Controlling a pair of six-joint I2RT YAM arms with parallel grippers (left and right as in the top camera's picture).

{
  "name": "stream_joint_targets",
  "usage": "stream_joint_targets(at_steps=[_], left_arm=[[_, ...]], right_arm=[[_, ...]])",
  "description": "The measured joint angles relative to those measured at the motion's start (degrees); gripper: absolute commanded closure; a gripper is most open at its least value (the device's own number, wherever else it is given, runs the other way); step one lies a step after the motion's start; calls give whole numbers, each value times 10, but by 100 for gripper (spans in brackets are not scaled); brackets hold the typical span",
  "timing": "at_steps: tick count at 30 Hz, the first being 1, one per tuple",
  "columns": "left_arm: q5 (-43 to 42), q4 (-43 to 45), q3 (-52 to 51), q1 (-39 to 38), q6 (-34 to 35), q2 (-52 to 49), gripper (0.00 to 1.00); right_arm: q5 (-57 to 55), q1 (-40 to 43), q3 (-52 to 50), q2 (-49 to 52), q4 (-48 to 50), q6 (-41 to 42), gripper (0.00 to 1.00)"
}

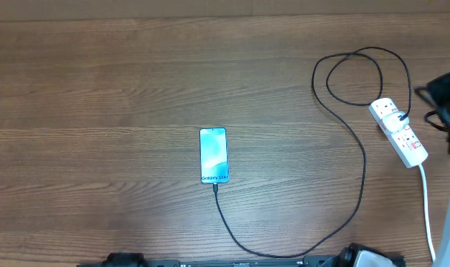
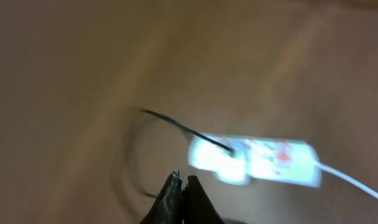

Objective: Plug charger to phone and switch on socket

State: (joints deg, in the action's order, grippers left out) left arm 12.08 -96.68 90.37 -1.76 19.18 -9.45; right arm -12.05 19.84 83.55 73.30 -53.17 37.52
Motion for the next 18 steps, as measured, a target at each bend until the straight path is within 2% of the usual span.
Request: stream_joint_targets(at_steps=[5, 12, 15, 18], left_arm=[[0, -2, 3, 0, 0, 75, 0], [0, 1, 29, 0, 0, 88, 0], [0, 0, 28, 0, 0, 88, 0], [0, 0, 28, 0, 0, 88, 0]], right_arm=[[66, 0, 0, -116, 126, 0, 96], [138, 0, 1, -202, 307, -5, 96], [153, 0, 1, -219, 319, -34, 96], [162, 0, 1, -238, 284, -75, 96]])
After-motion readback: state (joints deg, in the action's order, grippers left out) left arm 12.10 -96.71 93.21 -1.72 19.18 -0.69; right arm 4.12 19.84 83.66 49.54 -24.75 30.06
